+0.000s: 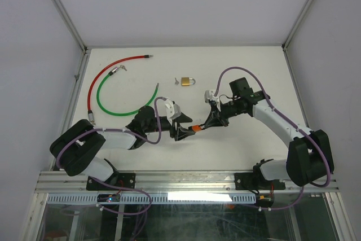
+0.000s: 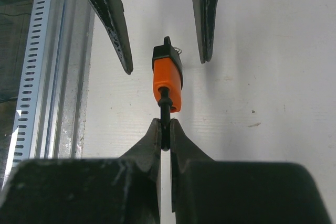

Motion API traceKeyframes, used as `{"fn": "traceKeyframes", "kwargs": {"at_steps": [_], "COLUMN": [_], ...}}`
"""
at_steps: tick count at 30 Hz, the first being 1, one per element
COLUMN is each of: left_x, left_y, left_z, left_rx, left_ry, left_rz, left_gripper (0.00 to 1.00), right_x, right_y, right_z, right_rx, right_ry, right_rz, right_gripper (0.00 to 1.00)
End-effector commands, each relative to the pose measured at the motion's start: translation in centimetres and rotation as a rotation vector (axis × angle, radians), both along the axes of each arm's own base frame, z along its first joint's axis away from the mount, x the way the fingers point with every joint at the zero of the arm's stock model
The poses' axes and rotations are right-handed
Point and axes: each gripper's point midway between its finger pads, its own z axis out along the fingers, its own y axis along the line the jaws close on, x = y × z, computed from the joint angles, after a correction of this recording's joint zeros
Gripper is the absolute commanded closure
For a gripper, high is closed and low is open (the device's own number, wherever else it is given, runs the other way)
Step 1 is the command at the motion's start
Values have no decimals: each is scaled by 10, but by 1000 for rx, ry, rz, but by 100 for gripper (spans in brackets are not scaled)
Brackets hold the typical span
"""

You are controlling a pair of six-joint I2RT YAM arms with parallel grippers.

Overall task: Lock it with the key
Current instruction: Lock the lock.

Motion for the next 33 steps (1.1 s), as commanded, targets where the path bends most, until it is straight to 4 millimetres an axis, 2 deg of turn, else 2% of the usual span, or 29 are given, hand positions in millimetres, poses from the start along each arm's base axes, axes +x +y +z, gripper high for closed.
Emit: {"fn": "traceKeyframes", "kwargs": {"at_steps": [1, 6, 19, 29, 33], "left_x": [-2, -4, -6, -3, -2], "left_y": [-12, -18, -25, -30, -31], "left_z": [3, -1, 5, -3, -5], "left_rx": [10, 20, 8, 78, 100], "left_ry": [-25, -3, -6, 2, 8], "left_rz": [-61, -90, -110, -87, -84], "left_gripper": [42, 52, 52, 59, 66], "right_x": [8, 8, 7, 8, 8], "right_y": [10, 11, 12, 12, 13], "right_z": [23, 22, 20, 18, 18], "right_rx": [63, 60, 48, 38, 35], "right_ry": [-72, -70, -67, -71, -70], "right_rz": [32, 35, 38, 35, 34], "right_gripper": [100, 100, 100, 100, 100]}}
